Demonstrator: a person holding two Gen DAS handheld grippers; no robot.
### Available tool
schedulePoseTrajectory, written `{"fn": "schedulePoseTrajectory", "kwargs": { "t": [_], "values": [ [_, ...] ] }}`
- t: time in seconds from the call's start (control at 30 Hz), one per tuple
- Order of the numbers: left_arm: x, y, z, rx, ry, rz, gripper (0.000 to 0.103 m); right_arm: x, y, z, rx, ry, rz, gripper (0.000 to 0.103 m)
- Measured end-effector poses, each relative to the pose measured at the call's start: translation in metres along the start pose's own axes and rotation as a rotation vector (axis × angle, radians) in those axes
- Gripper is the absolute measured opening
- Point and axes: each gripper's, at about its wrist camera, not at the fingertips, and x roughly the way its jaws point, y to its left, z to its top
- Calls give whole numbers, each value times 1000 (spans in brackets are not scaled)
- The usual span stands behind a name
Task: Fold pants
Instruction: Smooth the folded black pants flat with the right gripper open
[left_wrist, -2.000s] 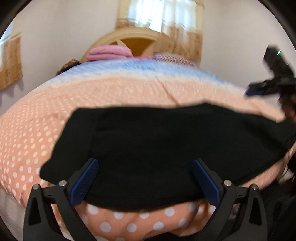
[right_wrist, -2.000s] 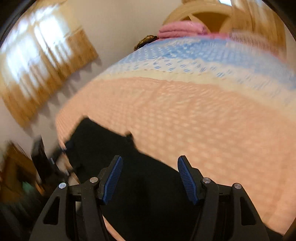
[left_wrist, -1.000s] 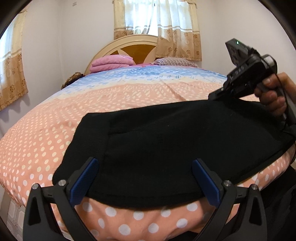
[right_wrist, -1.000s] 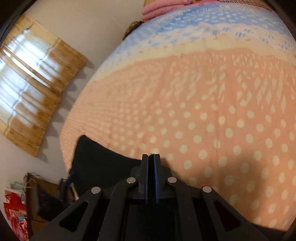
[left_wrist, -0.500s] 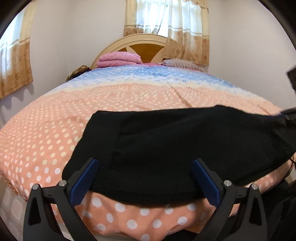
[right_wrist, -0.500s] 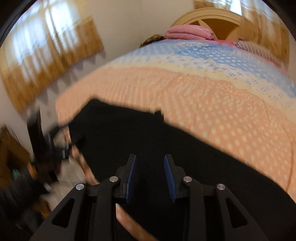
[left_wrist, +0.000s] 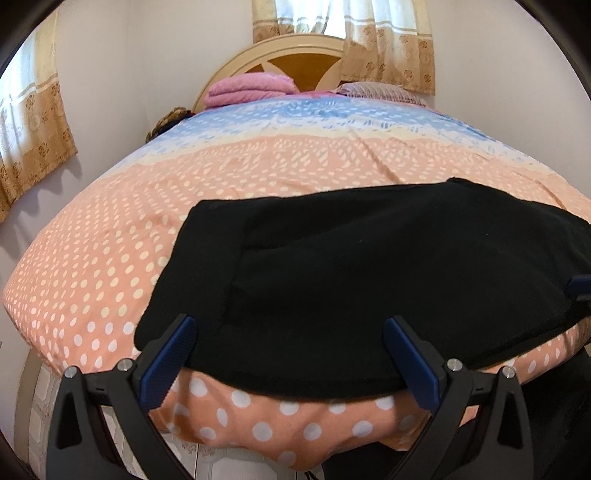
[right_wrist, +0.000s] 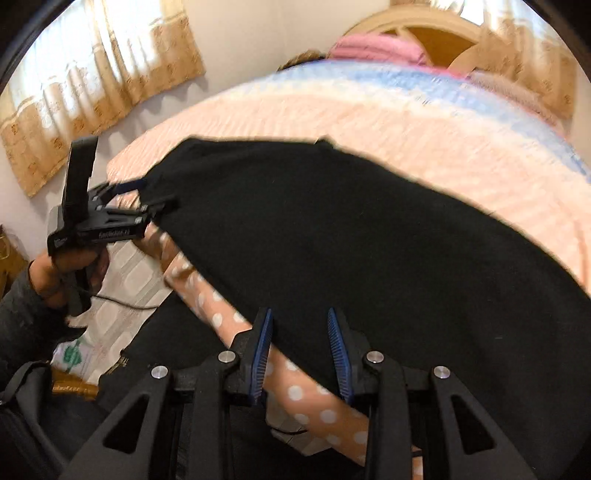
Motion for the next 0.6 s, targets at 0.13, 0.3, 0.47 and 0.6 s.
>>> {"fn": "schedulePoseTrajectory", "kwargs": {
  "t": [0.13,0.3,0.47,0.6],
  "values": [
    [0,1,-2,-6,12,2,103,-14,-16,-4,22,-44,-96,37],
    [0,-1,0,-2,25,17,103,-2,-34,-19,63,13,-147,39],
    [-5,-5,9,-37,25,2,103,-1,-32,-22,42,-10,-134,50],
    [-17,-23,20,-13,-21,-30,103,-8,-34,-20,67,-25,-112,50]
  ]
}}
